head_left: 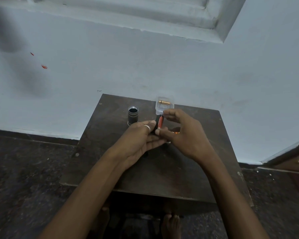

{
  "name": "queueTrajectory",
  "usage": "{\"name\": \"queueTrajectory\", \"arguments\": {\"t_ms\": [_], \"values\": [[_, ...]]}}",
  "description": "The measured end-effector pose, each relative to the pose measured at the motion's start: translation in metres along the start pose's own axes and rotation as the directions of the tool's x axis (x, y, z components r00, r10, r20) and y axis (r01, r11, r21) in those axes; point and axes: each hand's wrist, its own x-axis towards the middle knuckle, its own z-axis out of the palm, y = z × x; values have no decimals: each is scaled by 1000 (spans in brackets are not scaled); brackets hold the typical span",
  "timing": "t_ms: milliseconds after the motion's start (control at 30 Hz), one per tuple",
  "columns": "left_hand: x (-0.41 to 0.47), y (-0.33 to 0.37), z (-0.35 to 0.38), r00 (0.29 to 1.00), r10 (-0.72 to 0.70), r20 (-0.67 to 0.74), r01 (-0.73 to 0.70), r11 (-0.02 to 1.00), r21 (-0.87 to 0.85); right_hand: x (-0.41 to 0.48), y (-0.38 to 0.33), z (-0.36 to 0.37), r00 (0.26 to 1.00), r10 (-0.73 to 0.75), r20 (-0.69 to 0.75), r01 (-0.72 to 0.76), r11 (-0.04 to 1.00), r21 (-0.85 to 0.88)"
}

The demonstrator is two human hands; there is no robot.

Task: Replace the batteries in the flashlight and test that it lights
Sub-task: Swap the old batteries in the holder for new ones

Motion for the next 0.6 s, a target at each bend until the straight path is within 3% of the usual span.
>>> {"name": "queueTrajectory", "arguments": {"t_ms": [200, 600], "values": [[-6, 3, 4, 997, 1, 83, -10, 994, 108, -1, 2, -5, 999, 32, 25, -32, 999, 8], [-4, 2, 2, 999, 27, 38, -32, 989, 144, 2, 7, 2, 999, -33, 22, 33, 999, -7]]}}
